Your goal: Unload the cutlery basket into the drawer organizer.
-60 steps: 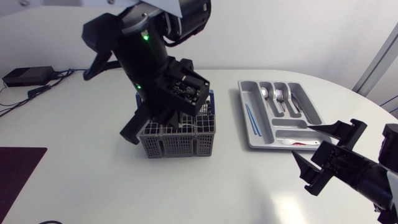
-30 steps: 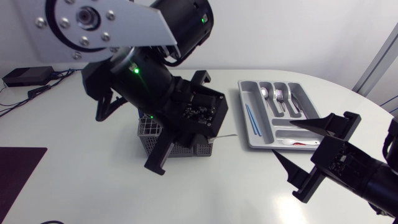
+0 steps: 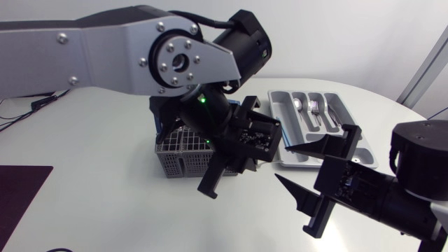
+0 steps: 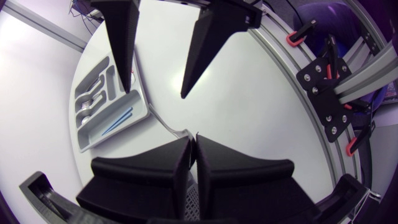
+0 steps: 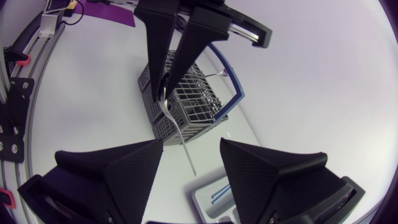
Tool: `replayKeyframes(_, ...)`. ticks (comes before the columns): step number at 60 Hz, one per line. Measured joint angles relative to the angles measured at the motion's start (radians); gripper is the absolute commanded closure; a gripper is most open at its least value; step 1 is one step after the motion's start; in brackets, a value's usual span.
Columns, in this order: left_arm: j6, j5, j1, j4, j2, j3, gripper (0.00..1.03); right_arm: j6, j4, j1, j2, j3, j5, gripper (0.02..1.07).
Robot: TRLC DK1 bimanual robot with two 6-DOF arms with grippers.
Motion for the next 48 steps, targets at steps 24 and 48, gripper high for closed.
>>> replayKeyframes(24, 0.000, 0.031, 0.000, 0.003, 0.026, 0.053, 1.00, -0.009, 0.130, 0.031, 0.108, 0.000, 0.010, 0.69)
replayKeyframes(48, 0.000, 0.044, 0.013, -0.019, 0.028, 0.073, 1.00, -0.061, 0.193, 0.000, 0.154, -0.016, 0.010, 0.84)
